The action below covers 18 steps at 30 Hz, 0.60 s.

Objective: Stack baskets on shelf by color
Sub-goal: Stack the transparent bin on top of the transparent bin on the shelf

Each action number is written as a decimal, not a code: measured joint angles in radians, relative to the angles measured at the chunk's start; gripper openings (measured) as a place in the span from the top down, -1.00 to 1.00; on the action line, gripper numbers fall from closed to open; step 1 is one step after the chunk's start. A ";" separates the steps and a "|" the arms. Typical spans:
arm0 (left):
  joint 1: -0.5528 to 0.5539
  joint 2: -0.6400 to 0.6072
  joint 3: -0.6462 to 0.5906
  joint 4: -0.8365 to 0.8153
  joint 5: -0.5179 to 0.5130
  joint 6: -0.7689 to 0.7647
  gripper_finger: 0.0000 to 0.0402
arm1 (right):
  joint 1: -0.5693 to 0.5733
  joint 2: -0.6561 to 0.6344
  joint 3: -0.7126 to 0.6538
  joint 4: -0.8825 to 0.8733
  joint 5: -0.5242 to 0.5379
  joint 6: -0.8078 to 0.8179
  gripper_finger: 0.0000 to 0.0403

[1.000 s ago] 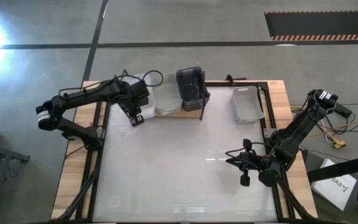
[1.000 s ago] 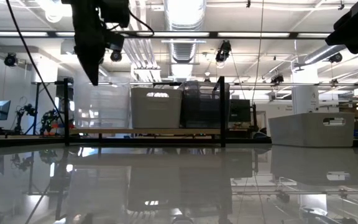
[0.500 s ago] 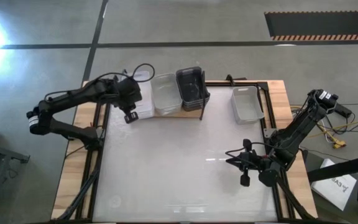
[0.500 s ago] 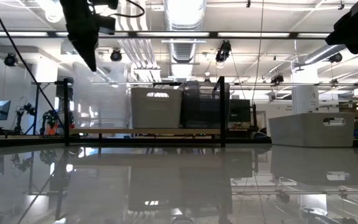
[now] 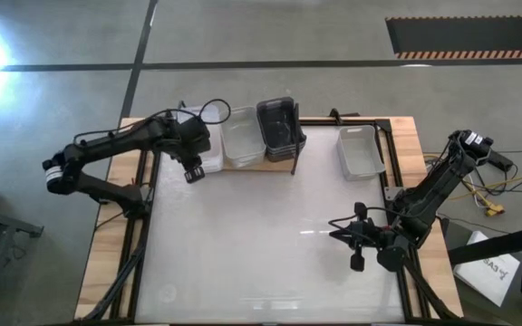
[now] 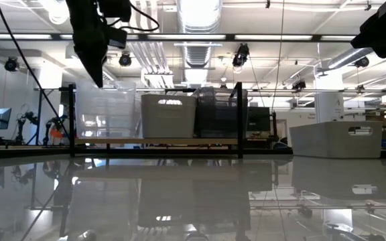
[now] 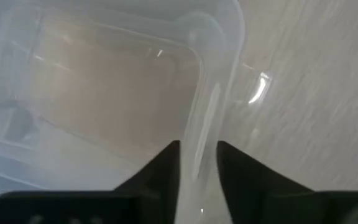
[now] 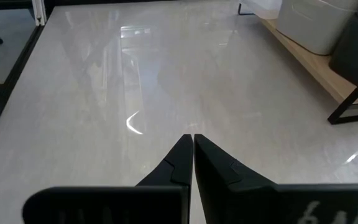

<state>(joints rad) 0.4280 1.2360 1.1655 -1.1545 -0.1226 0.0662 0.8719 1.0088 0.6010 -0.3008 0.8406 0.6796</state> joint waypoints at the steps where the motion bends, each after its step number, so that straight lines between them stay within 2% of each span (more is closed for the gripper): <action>1: 0.003 -0.002 0.010 -0.008 0.001 0.000 0.51 | 0.000 0.000 0.000 0.000 0.000 0.000 0.96; 6: 0.012 -0.035 0.064 -0.034 0.002 -0.009 0.16 | 0.000 0.000 0.000 0.000 0.000 0.000 0.96; 9: 0.011 -0.072 0.079 -0.031 0.002 -0.059 0.07 | 0.000 0.000 0.000 0.000 0.000 0.000 0.96; 12: 0.011 -0.122 0.058 -0.035 -0.043 -0.111 0.11 | 0.000 0.000 0.000 0.000 0.000 0.000 0.96; 18: 0.019 -0.209 -0.021 -0.033 -0.274 -0.188 0.43 | 0.000 0.000 0.000 0.000 0.000 -0.003 0.96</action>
<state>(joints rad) 0.4468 1.0270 1.1445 -1.1878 -0.3966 -0.1217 0.8719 1.0088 0.6010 -0.3012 0.8402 0.6771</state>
